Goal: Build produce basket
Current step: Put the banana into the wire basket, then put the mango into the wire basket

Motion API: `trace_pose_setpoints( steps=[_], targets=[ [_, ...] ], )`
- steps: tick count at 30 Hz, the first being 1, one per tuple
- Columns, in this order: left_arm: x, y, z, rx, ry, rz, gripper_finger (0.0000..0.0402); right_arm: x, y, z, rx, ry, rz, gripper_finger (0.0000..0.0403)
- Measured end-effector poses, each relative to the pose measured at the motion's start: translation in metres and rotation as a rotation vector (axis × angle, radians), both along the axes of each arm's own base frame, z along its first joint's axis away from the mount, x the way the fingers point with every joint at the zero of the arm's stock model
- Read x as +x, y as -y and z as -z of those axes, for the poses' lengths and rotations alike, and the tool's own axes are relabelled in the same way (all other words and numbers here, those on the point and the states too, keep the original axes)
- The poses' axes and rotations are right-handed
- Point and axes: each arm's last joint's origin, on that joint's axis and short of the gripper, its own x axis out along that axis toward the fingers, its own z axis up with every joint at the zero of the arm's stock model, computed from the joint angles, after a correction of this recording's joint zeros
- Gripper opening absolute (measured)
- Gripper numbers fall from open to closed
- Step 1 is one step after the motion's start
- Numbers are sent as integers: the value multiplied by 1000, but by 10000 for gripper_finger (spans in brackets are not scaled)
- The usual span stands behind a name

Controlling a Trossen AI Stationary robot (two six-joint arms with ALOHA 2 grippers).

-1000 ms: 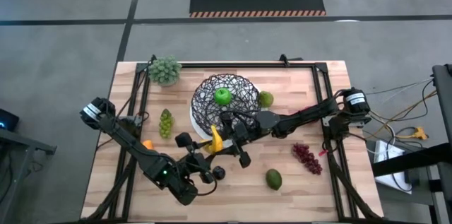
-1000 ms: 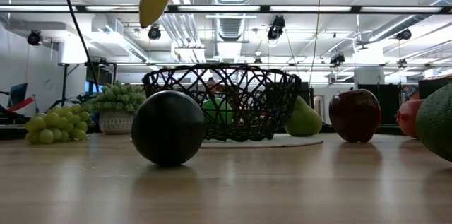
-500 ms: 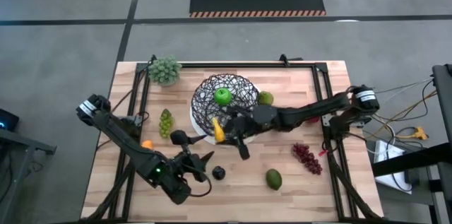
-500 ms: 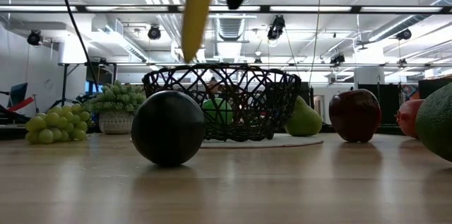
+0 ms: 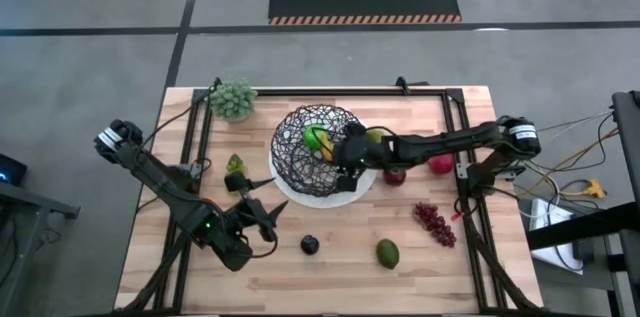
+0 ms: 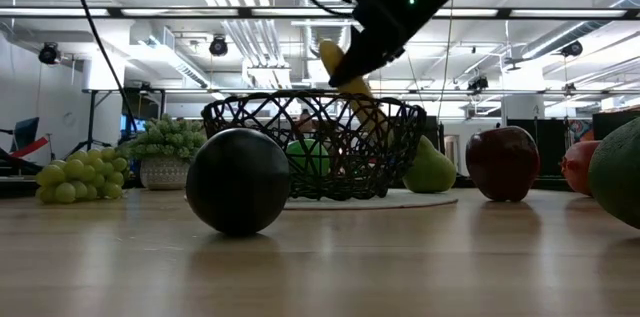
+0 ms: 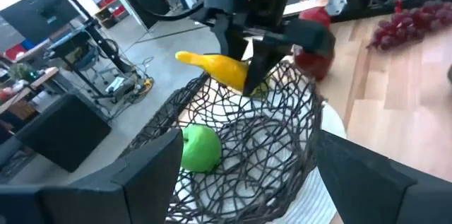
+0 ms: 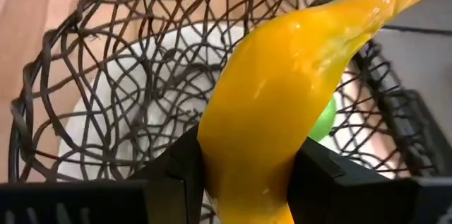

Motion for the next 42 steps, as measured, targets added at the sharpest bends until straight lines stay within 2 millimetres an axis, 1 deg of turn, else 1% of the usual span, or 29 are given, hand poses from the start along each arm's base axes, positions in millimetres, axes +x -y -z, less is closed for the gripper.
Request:
trace_pose_setpoints(
  steps=[4,6,9,16,21,30,32,35,39,42],
  targets=[
    [-6,-6,1,-1,40,-20,297,10,4,13,97,18,-12,135],
    [-8,-7,0,-6,51,-24,297,14,4,24,118,-8,-11,136],
    [-9,-8,-2,-12,59,-25,297,20,3,31,140,-27,2,139],
    [-9,-8,-3,-8,61,-27,297,26,4,31,166,-56,19,158],
    [-9,-8,-3,-5,67,-32,297,27,3,29,170,-53,17,181],
    [-9,-8,-3,-58,108,-47,297,29,3,16,169,-59,9,226],
    [-9,-8,-2,-110,123,-45,297,28,1,8,170,-77,8,231],
    [-8,-5,1,-254,105,-7,297,22,-4,-7,166,-90,-7,232],
    [-6,0,8,-509,42,46,297,10,-23,-26,151,-46,-75,224],
    [-6,5,13,-694,-37,76,297,0,-40,-35,137,-11,-131,215]
  ],
)
